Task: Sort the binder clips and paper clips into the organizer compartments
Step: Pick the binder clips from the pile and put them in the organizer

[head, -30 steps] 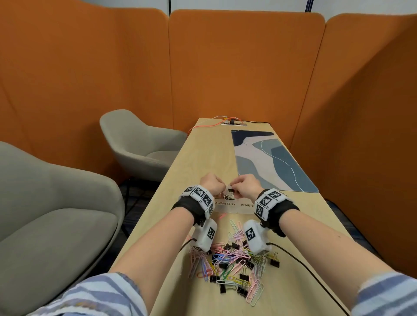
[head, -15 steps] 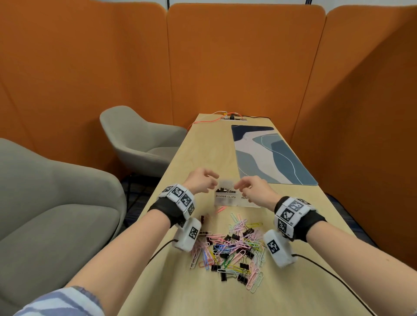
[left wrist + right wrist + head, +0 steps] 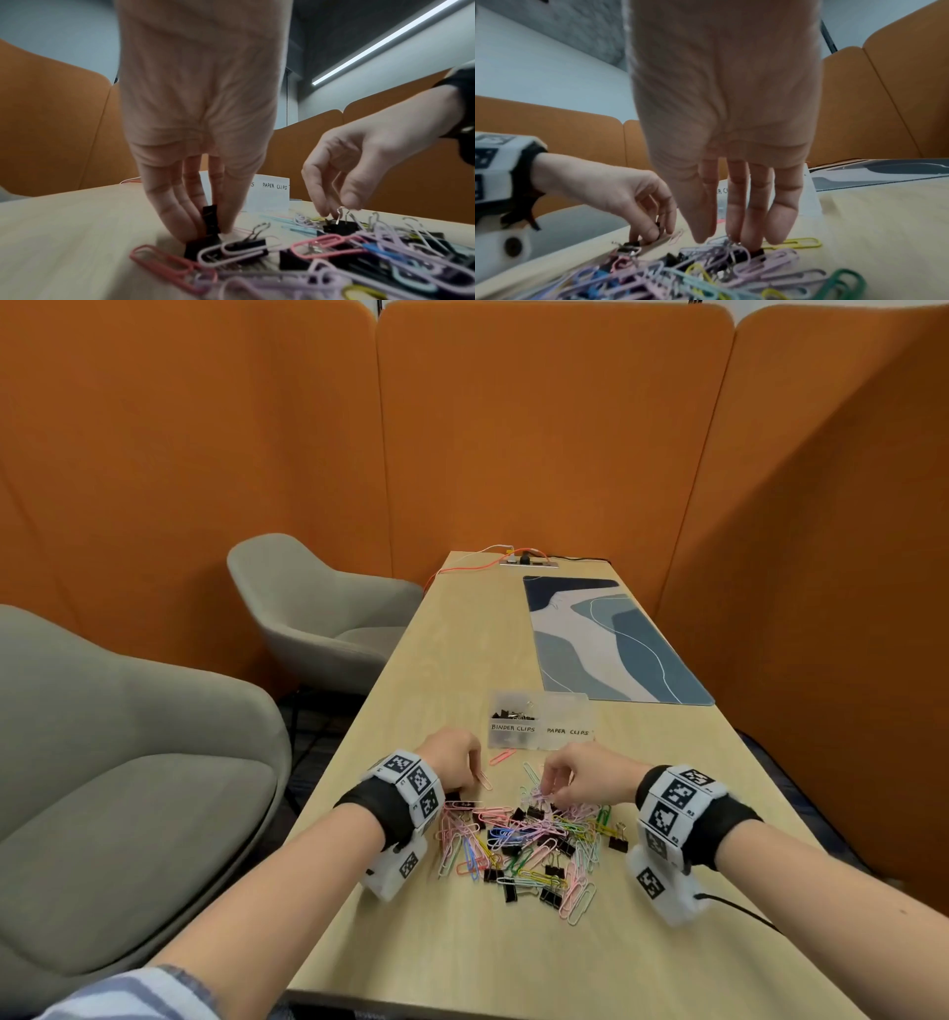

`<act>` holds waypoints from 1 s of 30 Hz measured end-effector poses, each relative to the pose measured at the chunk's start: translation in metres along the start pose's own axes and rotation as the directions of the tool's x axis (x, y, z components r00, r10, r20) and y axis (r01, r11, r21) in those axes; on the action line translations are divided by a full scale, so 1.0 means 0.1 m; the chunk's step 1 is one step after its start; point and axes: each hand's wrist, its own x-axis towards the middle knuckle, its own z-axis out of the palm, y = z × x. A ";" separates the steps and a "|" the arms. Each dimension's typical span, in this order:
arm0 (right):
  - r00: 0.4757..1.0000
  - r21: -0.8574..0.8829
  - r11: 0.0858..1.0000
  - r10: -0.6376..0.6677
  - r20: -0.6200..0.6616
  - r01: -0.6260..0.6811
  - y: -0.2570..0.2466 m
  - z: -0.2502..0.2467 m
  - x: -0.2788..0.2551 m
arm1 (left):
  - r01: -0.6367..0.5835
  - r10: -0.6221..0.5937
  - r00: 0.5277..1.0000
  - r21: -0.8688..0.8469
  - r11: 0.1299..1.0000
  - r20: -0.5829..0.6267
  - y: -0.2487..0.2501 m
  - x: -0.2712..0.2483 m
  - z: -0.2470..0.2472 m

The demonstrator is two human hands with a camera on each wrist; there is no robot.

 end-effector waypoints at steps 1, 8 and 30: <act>1.000 -0.029 1.000 0.005 -0.005 -0.005 0.00 0.02 0.01 | -0.005 0.005 1.000 0.005 1.000 -0.002 0.00 0.00 0.00; 0.997 0.185 0.981 0.072 -0.037 -0.064 0.11 0.00 0.01 | -0.055 0.049 0.998 -0.229 0.972 -0.032 0.06 -0.03 -0.16; 0.975 -0.114 0.980 0.142 -0.172 -0.163 0.10 0.06 0.06 | -0.311 0.313 0.950 0.179 0.933 0.022 0.56 -0.04 0.15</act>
